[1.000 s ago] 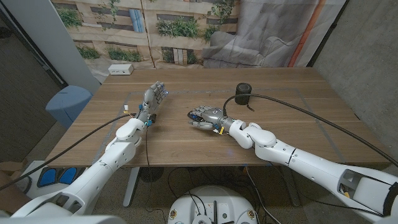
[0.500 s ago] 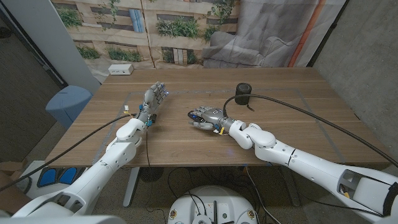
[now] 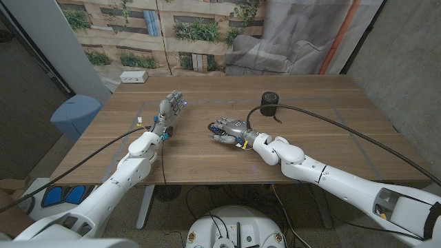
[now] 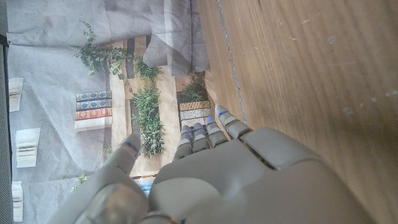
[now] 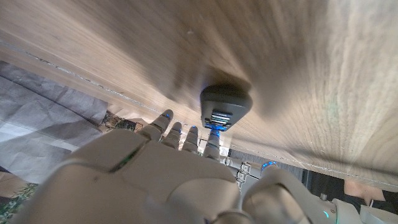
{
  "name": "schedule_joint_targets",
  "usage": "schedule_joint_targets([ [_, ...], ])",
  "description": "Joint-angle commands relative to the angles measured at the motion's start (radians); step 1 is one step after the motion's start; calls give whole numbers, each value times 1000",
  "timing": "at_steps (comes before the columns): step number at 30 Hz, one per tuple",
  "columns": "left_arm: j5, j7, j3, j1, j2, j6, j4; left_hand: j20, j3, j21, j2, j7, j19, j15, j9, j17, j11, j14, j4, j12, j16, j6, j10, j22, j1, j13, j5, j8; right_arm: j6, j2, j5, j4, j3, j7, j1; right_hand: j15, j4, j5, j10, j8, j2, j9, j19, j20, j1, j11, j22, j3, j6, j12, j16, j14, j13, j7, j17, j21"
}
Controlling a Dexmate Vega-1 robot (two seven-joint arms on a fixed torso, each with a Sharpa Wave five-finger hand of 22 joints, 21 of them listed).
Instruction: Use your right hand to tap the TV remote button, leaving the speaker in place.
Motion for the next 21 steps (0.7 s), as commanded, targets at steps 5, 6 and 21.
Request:
schedule_joint_targets([
  [5,-7,-2,-6,10,-2,-9,-5,-25,0,3,56,-7,6,2,5,4,1,7,8,3,5,0,10,2,-9,2,4,0,-19,6,16,7,-7,46,12,0,-1,10,-23,-8,113,5,-15,-7,-12,-6,3,-11,56,2,-1,-30,6,23,4,0],
  [6,-7,-2,-5,10,-3,-10,-5,-25,0,3,56,-8,5,1,5,4,0,7,8,3,5,0,10,2,-9,2,4,0,-19,6,18,8,-6,44,11,0,-1,10,-26,-9,113,5,-15,-8,-12,-7,3,-12,56,2,0,-31,6,24,4,0],
  [21,-3,-9,1,-7,-15,-17,17,-25,0,3,56,-8,6,0,5,4,1,8,10,3,4,0,10,2,-9,2,4,0,-7,0,17,17,-13,33,16,-4,0,11,-31,-14,114,4,-18,-11,-12,-12,3,-19,65,4,1,-37,5,34,7,2],
])
